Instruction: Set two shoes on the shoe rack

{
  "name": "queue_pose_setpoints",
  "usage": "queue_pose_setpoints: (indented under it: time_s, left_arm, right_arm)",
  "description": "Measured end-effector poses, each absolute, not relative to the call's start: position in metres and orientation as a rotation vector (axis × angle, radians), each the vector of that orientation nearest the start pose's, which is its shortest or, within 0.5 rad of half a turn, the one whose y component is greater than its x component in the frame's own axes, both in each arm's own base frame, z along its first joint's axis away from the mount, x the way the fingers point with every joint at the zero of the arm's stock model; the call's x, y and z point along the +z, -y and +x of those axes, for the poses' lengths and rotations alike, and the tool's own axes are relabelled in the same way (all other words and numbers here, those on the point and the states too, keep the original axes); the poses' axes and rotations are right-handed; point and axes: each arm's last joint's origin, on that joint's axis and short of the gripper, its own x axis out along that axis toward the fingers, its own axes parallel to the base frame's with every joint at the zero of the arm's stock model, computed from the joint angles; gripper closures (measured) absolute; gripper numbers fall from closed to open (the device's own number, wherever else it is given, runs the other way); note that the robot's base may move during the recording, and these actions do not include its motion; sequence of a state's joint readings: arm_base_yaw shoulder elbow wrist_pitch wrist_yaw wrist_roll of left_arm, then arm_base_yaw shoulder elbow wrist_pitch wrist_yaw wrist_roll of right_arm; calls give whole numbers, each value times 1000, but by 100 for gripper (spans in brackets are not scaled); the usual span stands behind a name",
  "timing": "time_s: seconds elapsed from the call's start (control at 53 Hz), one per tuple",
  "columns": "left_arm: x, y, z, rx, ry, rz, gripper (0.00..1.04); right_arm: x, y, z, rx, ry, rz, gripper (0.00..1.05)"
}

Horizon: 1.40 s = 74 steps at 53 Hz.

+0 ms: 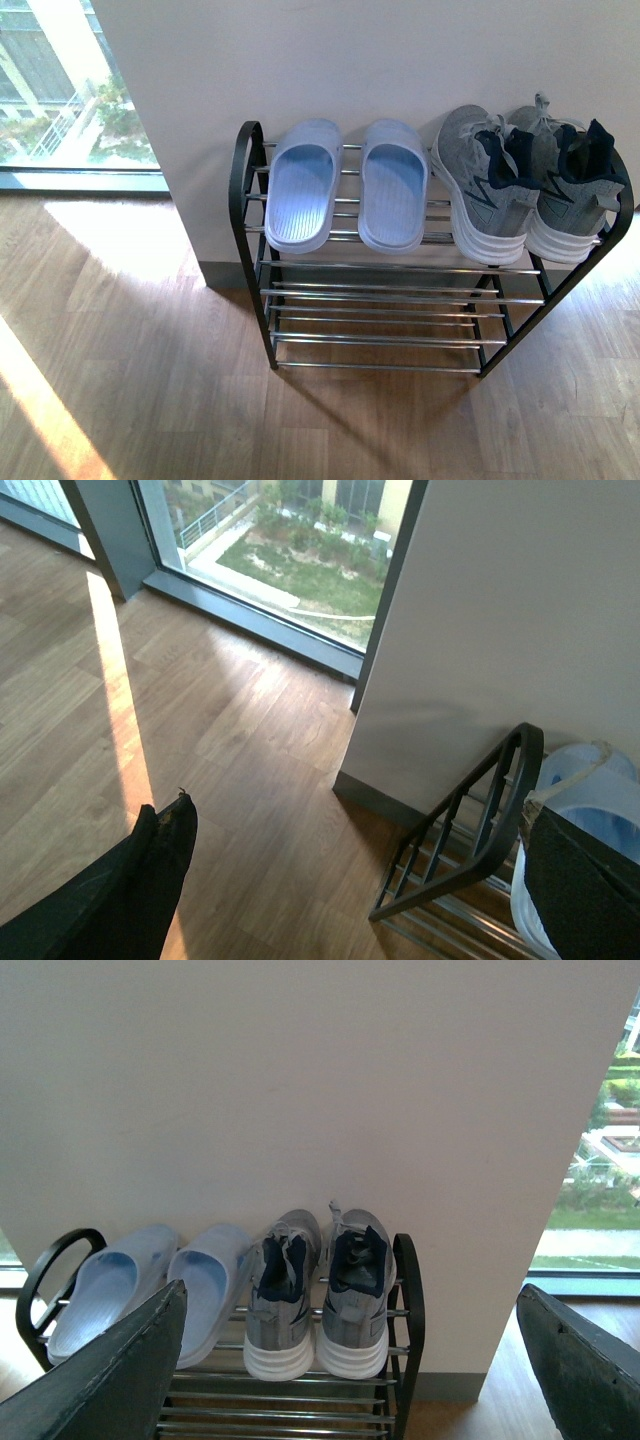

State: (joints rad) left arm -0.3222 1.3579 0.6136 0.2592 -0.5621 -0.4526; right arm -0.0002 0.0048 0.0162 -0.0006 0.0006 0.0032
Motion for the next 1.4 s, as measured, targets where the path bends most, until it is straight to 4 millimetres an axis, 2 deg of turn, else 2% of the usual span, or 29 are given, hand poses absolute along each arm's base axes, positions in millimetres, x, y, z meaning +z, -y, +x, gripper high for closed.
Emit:
queue_pose_setpoints:
  time_s: [0.094,0.17,0.226,0.302,0.509,0.66,0.83,0.925,1.396]
  left_arm:
    - [188,61,250,75,-204,-198,26]
    - [181,53,237,4,-112,-133,37]
    - [182,49,229,-12,-58,-95,44]
    - [187,38,214,-7,3,-49,62]
    - [177,22,186,-9,-11,-16,103]
    - [174,16,172,-5,-11,-12,104]
    - [161,6,158,-27,-21,-9,104]
    - [163,1,151,1,-12,-10,104]
    - [170,1,129,-4,8,-9,104]
  right_arm:
    - [169,0,97,0,11,3,9]
    - [169,0,97,-2,10,3,9]
    - [169,0,97,-1,11,3,9]
    - [169,0,97,-1,11,3,9]
    - [169,0,97,-1,11,3,9]
    - [169,0,97,-1,11,3,9]
    - [169,0,97,0,11,3,9]
    - [169,0,97,-1,11,3,9]
    - [169,0,97,-1,11,3,9]
